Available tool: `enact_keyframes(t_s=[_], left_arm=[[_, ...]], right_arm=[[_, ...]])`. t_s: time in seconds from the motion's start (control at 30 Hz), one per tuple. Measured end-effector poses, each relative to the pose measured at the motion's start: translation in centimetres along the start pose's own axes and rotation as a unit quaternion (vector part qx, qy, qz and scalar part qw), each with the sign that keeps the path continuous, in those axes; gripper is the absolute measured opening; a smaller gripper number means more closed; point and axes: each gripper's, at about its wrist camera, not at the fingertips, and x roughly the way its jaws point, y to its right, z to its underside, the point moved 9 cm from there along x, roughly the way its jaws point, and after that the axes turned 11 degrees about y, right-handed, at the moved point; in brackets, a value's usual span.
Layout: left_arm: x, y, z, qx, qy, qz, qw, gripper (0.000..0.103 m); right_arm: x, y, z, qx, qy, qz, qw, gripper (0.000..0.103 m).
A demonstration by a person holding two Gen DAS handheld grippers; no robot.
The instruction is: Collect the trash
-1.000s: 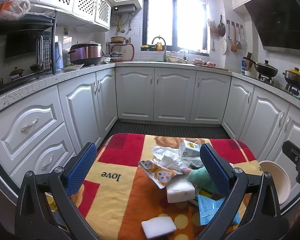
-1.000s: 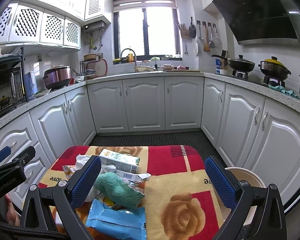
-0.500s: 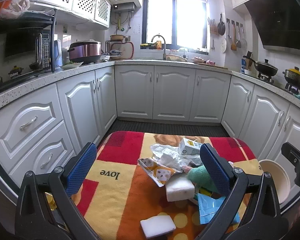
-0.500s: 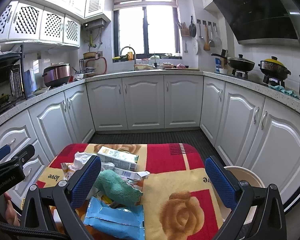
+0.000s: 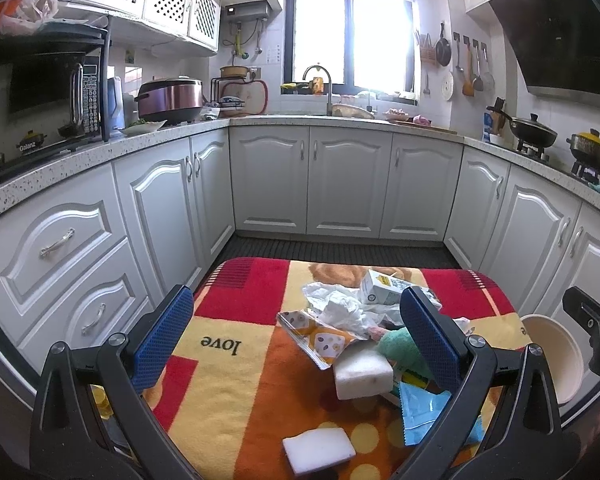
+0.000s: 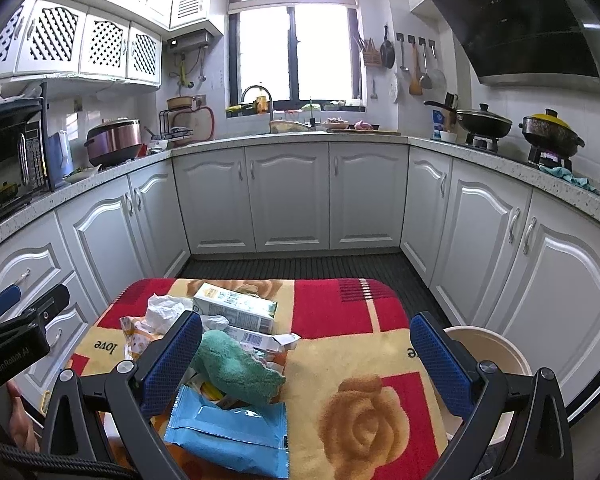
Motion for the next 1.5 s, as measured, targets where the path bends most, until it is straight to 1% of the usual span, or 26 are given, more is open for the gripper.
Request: enact_keyframes(t_s=[0.23, 0.43, 0.63, 0.73, 0.9, 1.0, 1.1, 1.2, 1.33, 1.4, 1.5], left_arm=[[0.1, -0.1, 0.3, -0.001, -0.002, 0.0, 1.0, 0.103], [0.7, -0.4, 0.8, 0.003, -0.012, 0.0, 0.9999, 0.103], [2.1, -1.5, 2.4, -0.001, -0.054, 0.003, 0.9985, 0.103], [2.7, -2.0, 3.4, -0.005, -0.077, 0.012, 0.997, 0.103], [3.1, -2.2, 6.2, 0.008, -0.129, 0.052, 0.9903, 0.103], [3.1, -2.1, 8.8, 0.016, -0.173, 0.082, 0.9813, 0.103], [2.8, -1.6, 11.1, 0.028, -0.202, 0.102, 0.9737, 0.103], [2.3, -1.1, 12.6, 0.047, -0.212, 0.121, 0.9685, 0.103], [1.7, -0.1, 14.3, 0.086, -0.22, 0.147, 0.9604, 0.103], [1.8, 0.0, 15.0, 0.109, -0.219, 0.149, 0.9582, 0.103], [2.5, 0.0, 15.6, 0.128, -0.216, 0.152, 0.956, 0.103]], right_arm=[[0.2, 0.0, 0.1, -0.002, -0.004, 0.0, 1.0, 0.103], [0.5, -0.1, 0.6, -0.006, -0.011, -0.002, 1.0, 0.103], [1.0, -0.2, 1.4, -0.017, -0.026, -0.002, 1.0, 0.103], [1.6, -0.4, 2.4, -0.024, -0.043, -0.008, 0.999, 0.103], [3.0, -0.8, 5.0, -0.031, -0.088, -0.029, 0.995, 0.103], [3.9, -0.9, 7.0, -0.035, -0.118, -0.04, 0.992, 0.103], [4.8, -1.0, 8.5, -0.025, -0.14, -0.05, 0.989, 0.103], [5.7, -1.5, 9.2, -0.013, -0.152, -0.068, 0.986, 0.103], [7.4, -2.5, 9.7, -0.019, -0.166, -0.087, 0.982, 0.103], [8.4, -3.5, 9.7, -0.026, -0.171, -0.103, 0.979, 0.103], [10.0, -5.0, 9.8, -0.051, -0.183, -0.122, 0.974, 0.103]])
